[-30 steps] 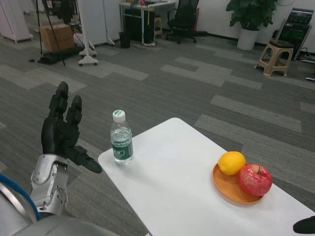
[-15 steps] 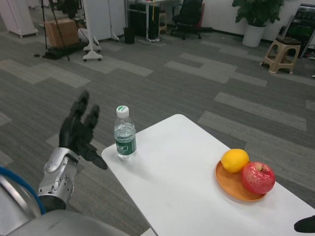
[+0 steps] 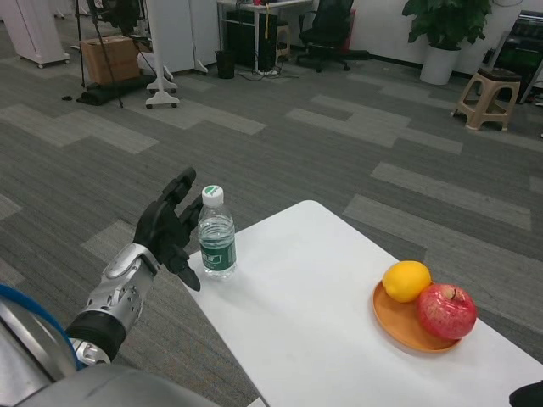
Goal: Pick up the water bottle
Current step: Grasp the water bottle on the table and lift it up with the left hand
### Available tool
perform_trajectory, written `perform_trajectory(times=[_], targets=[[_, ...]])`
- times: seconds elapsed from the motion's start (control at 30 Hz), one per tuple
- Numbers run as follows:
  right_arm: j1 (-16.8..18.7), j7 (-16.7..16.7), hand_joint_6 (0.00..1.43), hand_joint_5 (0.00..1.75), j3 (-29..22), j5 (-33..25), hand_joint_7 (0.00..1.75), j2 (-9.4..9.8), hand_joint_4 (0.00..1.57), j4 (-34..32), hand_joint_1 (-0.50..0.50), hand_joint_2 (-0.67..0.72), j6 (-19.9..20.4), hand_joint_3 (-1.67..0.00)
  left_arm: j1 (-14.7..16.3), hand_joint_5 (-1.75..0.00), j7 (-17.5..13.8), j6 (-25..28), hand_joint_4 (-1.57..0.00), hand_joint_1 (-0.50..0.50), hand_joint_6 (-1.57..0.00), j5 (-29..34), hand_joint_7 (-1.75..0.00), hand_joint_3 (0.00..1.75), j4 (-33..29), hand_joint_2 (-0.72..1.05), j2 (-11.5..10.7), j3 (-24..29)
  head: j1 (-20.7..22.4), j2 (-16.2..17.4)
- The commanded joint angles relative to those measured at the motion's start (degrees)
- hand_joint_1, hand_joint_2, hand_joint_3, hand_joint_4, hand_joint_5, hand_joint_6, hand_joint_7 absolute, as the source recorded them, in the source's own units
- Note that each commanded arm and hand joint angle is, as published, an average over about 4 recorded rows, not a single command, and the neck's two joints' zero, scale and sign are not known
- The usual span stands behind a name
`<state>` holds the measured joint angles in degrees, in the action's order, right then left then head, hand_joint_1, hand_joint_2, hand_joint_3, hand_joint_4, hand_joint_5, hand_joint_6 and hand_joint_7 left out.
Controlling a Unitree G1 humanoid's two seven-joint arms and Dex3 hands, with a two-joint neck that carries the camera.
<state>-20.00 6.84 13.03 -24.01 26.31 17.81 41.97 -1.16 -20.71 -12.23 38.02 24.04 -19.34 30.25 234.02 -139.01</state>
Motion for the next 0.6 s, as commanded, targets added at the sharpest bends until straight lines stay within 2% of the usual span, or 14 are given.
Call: perform_trajectory(times=[0.03, 0.17, 0.43, 0.6], targets=[[0.05, 0.1, 0.0, 0.0, 0.0, -0.34, 0.0, 0.06, 0.0, -0.39, -0.17, 0.66, -0.04, 0.0, -1.19, 0.0, -0.52, 1.05, 0.0, -0.5, 0.0, 0.7, -0.07, 0.0, 1.3, -0.72, -1.78, -0.83, -0.03, 0.38], [-0.01, 0.1, 0.0, 0.0, 0.13, -0.34, 0.0, 0.06, 0.0, -0.19, -0.17, 0.66, -0.04, 0.0, -1.54, 0.0, -0.71, 1.53, 0.0, -0.5, 0.0, 1.22, -0.07, 0.09, 2.0, -0.72, -2.13, -1.77, 0.01, 0.7], [0.05, 0.15, 0.0, 0.0, 0.41, -0.34, 0.0, 0.15, 0.0, -0.28, -0.17, 0.66, -0.04, 0.0, -1.65, 0.0, -0.82, 4.35, 0.0, -0.5, 0.0, 0.7, -0.07, 0.04, 2.17, -0.72, -4.61, -5.22, -0.25, 0.9], [0.58, 0.15, 0.0, 0.0, 0.41, -0.34, 0.0, 0.15, 0.0, -0.91, -0.17, 0.66, -0.04, 0.0, -1.72, 0.0, -0.82, 5.84, 0.0, -0.49, 0.0, 0.65, -0.07, 0.09, 2.15, -0.72, -5.86, -6.76, -0.33, 0.89]])
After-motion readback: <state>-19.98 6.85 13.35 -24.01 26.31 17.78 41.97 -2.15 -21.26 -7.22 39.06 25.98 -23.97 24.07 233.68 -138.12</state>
